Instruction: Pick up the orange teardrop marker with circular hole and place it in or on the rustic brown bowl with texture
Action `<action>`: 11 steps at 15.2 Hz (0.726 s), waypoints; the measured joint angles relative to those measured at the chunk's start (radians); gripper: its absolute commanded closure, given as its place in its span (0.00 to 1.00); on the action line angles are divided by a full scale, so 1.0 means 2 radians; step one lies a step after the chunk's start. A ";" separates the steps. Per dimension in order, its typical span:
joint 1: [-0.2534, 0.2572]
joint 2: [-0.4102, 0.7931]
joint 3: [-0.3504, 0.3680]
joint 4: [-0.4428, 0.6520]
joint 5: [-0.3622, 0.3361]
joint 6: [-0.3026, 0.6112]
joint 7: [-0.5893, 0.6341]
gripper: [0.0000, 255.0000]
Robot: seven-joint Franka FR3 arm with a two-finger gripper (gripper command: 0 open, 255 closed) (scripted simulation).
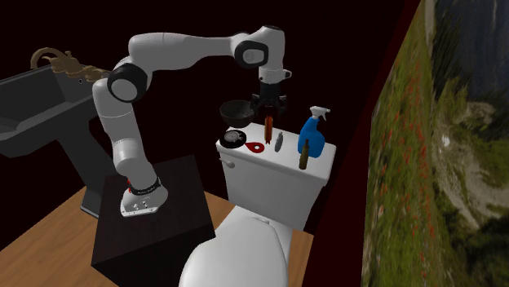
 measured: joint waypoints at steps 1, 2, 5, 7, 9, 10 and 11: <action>-0.001 0.003 0.000 -0.003 0.001 0.005 -0.005 0.00; -0.001 0.005 0.000 -0.004 0.001 0.010 -0.007 0.00; -0.001 0.002 0.000 -0.029 0.000 0.030 -0.008 0.00; -0.001 0.001 0.000 -0.041 0.000 0.042 -0.007 0.00; -0.001 0.001 0.000 -0.045 0.000 0.046 -0.008 0.00; -0.001 0.001 0.000 -0.046 0.000 0.047 -0.007 0.00; -0.001 0.001 0.000 -0.046 0.000 0.047 -0.007 0.00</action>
